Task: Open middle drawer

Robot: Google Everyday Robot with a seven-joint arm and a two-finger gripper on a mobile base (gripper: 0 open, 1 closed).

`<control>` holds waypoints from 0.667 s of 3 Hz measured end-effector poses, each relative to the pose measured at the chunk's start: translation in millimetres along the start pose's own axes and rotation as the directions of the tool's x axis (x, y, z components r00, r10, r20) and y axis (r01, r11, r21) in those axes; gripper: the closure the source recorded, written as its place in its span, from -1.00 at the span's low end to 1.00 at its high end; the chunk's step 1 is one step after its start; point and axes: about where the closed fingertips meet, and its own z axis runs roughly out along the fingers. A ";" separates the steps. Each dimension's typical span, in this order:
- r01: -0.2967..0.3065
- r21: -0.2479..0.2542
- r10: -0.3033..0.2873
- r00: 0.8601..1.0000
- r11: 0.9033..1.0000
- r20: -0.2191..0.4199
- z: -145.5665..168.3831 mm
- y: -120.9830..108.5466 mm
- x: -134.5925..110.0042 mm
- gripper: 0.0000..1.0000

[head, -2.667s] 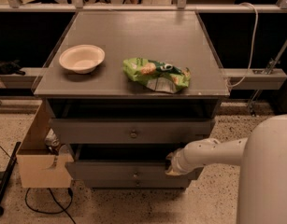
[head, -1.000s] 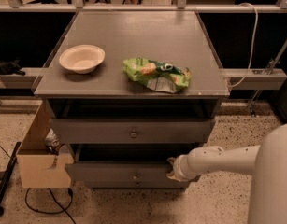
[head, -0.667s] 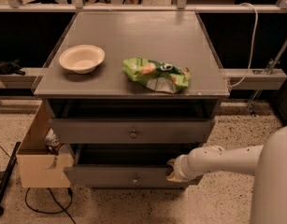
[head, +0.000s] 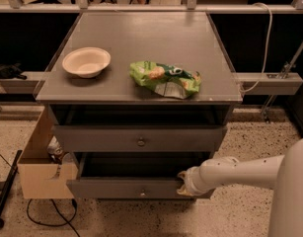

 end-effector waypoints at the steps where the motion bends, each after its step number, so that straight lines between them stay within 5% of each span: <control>1: -0.004 -0.005 0.004 1.000 1.000 0.000 -2.8 9.3 2.7 1.00; 2: -0.004 -0.005 0.004 1.000 1.000 0.000 -3.3 9.2 2.5 0.52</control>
Offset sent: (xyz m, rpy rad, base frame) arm -0.0097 -0.0026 -0.0005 0.0011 0.0063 -0.0019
